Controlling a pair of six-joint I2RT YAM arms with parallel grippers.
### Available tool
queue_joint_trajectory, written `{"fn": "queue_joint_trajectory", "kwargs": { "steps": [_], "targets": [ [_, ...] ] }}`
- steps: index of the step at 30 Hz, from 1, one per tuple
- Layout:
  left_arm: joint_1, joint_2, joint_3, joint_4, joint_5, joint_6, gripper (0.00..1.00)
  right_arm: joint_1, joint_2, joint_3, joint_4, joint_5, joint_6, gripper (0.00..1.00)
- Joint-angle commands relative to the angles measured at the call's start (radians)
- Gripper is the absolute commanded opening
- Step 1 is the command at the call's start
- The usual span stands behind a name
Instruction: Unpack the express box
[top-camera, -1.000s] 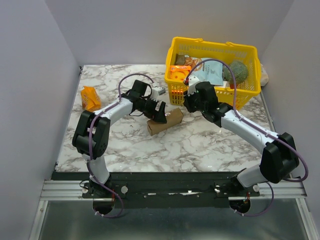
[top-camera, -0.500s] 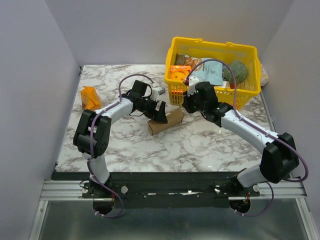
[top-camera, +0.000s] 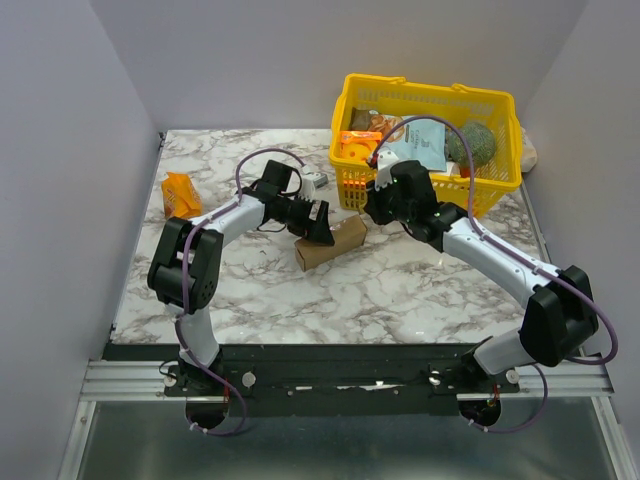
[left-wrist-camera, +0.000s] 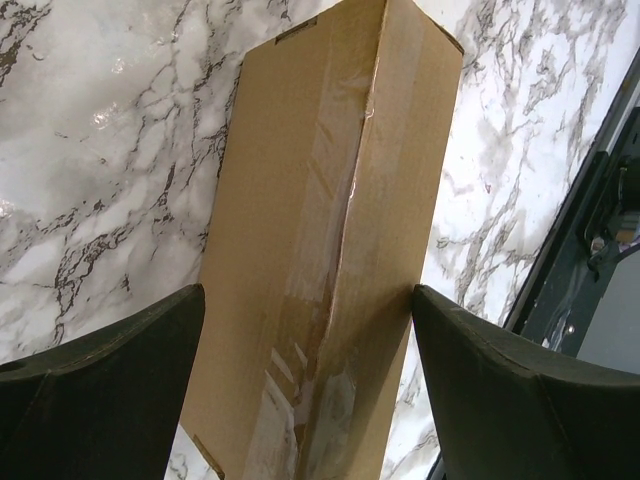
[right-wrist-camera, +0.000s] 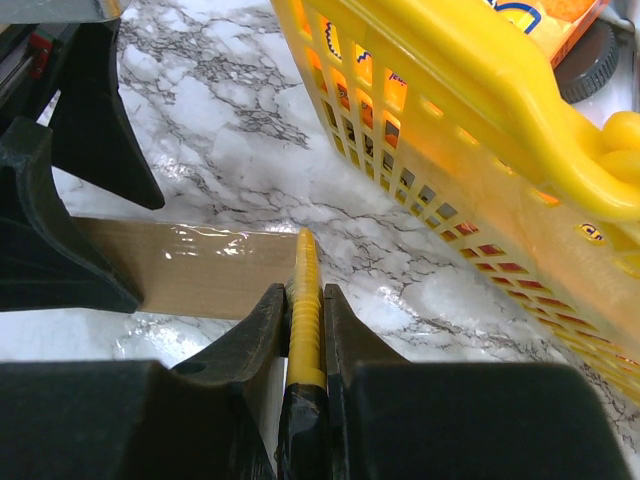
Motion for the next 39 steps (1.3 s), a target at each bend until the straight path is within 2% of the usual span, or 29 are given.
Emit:
{"fn": "queue_joint_trajectory", "kwargs": {
  "steps": [1,18,25,32,39],
  "targets": [
    [0.004,0.033,0.002,0.008,-0.012,0.001,0.92,0.007,0.005,0.019,-0.016,0.009,-0.006,0.00],
    [0.005,0.054,0.008,0.022,-0.010,-0.028,0.89,0.007,0.039,0.054,-0.074,-0.007,-0.029,0.00],
    [0.013,0.073,0.013,0.039,0.008,-0.057,0.84,0.007,0.037,0.060,-0.120,0.000,-0.032,0.00],
    [0.019,0.076,0.016,0.042,0.022,-0.059,0.83,0.007,-0.002,0.082,-0.063,0.077,-0.029,0.00],
    [0.018,0.079,0.013,0.048,0.029,-0.065,0.82,0.007,0.016,0.065,-0.057,0.066,-0.048,0.01]
  ]
}}
